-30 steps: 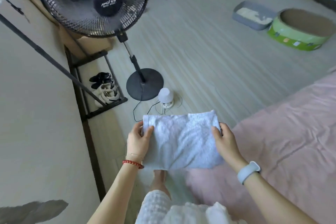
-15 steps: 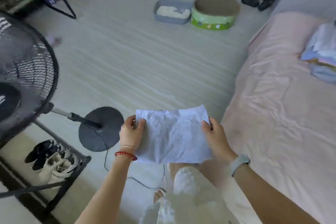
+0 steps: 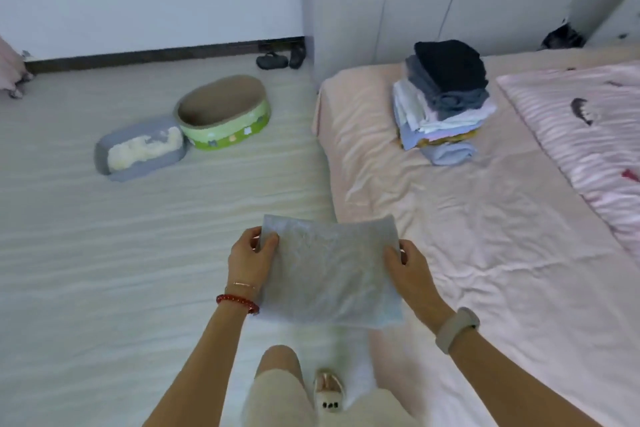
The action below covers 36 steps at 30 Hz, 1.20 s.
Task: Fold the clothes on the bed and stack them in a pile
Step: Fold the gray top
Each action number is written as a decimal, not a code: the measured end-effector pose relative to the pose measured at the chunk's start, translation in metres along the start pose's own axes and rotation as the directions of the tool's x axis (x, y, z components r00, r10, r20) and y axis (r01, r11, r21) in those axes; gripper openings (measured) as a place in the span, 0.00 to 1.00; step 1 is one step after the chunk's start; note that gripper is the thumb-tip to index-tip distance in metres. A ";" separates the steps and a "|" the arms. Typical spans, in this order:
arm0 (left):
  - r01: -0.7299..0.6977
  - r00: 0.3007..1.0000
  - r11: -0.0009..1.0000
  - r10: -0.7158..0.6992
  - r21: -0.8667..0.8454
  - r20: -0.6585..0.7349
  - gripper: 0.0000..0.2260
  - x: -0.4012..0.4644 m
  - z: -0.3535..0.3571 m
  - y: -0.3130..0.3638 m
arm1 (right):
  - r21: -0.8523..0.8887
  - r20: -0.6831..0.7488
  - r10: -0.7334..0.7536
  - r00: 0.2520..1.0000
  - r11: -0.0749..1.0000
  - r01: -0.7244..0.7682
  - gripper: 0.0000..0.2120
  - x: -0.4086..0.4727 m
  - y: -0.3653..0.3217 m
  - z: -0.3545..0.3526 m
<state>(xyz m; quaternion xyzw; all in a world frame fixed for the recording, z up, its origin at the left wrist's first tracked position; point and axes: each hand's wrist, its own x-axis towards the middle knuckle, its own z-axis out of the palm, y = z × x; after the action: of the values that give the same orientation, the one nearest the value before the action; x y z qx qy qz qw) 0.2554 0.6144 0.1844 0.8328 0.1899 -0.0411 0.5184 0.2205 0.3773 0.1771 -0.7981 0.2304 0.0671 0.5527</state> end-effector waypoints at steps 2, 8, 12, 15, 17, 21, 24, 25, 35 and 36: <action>-0.063 0.995 0.997 0.061 0.032 0.074 0.12 0.047 0.014 0.028 | 0.031 -0.072 0.034 0.997 0.999 -0.031 0.05 0.028 -0.015 -0.004; -0.251 0.924 0.966 0.222 0.057 0.310 0.08 0.201 0.070 0.120 | 0.198 -0.261 0.165 0.951 0.974 -0.115 0.07 0.129 -0.064 -0.006; -0.370 0.828 0.928 0.303 0.054 0.472 0.08 0.297 0.109 0.185 | 0.348 -0.397 0.265 0.879 0.929 -0.123 0.10 0.199 -0.101 0.000; -0.451 0.754 0.890 0.336 0.072 0.564 0.17 0.357 0.138 0.238 | 0.463 -0.447 0.323 0.834 0.881 -0.093 0.09 0.247 -0.131 0.001; -0.524 0.697 0.846 0.361 0.096 0.620 0.15 0.391 0.166 0.276 | 0.509 -0.475 0.343 0.810 0.858 -0.066 0.06 0.278 -0.150 -0.004; -0.646 0.571 0.760 0.419 0.071 0.706 0.08 0.439 0.241 0.352 | 0.566 -0.565 0.378 0.733 0.824 0.010 0.05 0.341 -0.176 -0.035; -0.698 0.476 0.716 0.442 0.020 0.760 0.08 0.462 0.305 0.399 | 0.575 -0.637 0.406 0.655 0.816 0.053 0.05 0.388 -0.182 -0.069; -0.714 0.456 0.700 0.449 0.014 0.768 0.10 0.470 0.327 0.413 | 0.568 -0.656 0.415 0.630 0.821 0.052 0.06 0.405 -0.181 -0.080; -0.699 0.419 0.715 0.397 0.012 0.816 0.17 0.535 0.518 0.453 | 0.535 -0.743 0.504 0.440 0.843 -0.062 0.12 0.538 -0.148 -0.163; -0.702 0.414 0.712 0.378 0.026 0.828 0.14 0.539 0.529 0.450 | 0.550 -0.722 0.533 0.442 0.829 -0.102 0.11 0.546 -0.143 -0.165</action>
<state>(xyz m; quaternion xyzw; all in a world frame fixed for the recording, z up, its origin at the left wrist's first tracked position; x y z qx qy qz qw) 0.9833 0.1211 0.1801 0.8251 -0.3491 -0.2561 0.3630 0.7422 0.1064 0.1641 -0.5220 0.6297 -0.2809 0.5021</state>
